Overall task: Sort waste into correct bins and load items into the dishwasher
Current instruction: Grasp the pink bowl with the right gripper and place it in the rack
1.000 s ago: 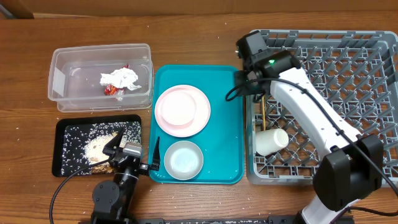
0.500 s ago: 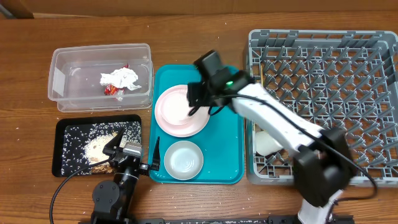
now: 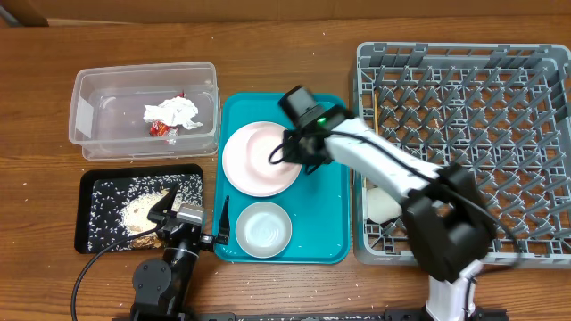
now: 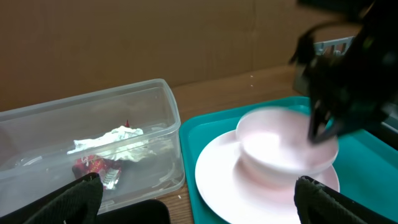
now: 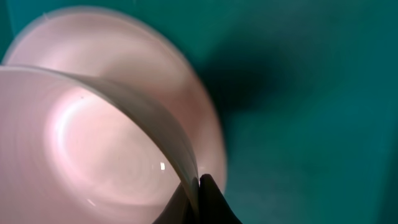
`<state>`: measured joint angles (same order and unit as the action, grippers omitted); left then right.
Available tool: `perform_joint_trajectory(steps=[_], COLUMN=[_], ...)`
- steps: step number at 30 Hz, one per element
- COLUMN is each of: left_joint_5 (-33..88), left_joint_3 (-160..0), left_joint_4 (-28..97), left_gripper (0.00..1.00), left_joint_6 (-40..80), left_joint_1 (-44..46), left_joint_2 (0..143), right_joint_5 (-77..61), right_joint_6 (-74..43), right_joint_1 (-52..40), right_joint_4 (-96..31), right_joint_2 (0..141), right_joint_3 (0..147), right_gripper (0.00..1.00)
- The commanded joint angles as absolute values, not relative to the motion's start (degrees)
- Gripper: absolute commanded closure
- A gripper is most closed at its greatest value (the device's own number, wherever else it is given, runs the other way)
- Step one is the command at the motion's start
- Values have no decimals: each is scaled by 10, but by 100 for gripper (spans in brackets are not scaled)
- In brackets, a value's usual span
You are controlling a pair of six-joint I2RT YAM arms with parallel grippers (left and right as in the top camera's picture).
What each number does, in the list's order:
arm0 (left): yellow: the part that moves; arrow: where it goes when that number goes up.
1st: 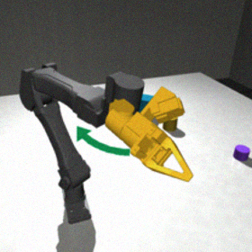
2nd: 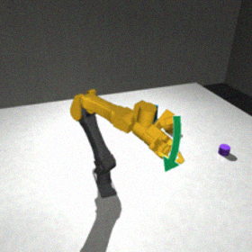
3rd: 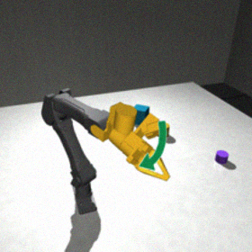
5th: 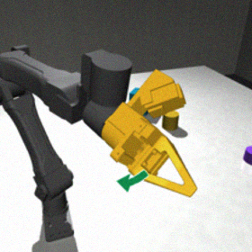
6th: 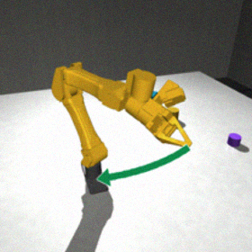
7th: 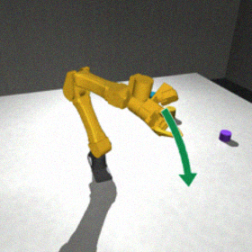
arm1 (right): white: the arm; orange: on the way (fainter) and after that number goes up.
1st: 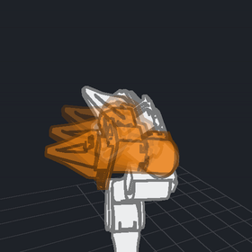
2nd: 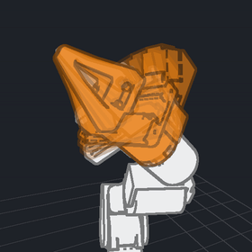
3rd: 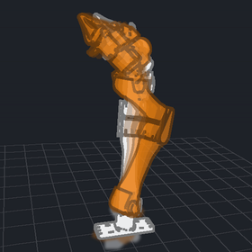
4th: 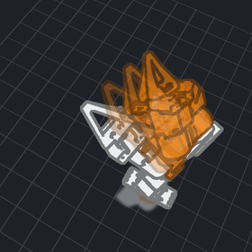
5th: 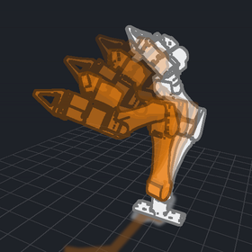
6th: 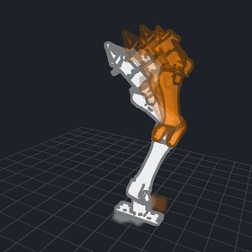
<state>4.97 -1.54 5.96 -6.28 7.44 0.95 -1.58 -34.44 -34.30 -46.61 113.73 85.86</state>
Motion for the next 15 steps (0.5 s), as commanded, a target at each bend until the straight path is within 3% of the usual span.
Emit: perform_joint_trajectory(steps=[1, 9, 15], left_joint_5=[56, 56, 56], left_joint_3=[-11, -11, -11], left_joint_4=[57, 57, 57], left_gripper=[0, 0, 0], left_joint_6=[-73, -73, -73], left_joint_1=[71, 71, 71], left_joint_2=[3, 3, 3], right_joint_5=[129, 583, 641], right_joint_6=[-341, -396, -472], right_joint_1=[-300, -196, -108], right_joint_4=[-492, -674, -732], right_joint_2=[1011, 898, 911], right_joint_3=[878, 878, 826], right_gripper=[96, 96, 96])
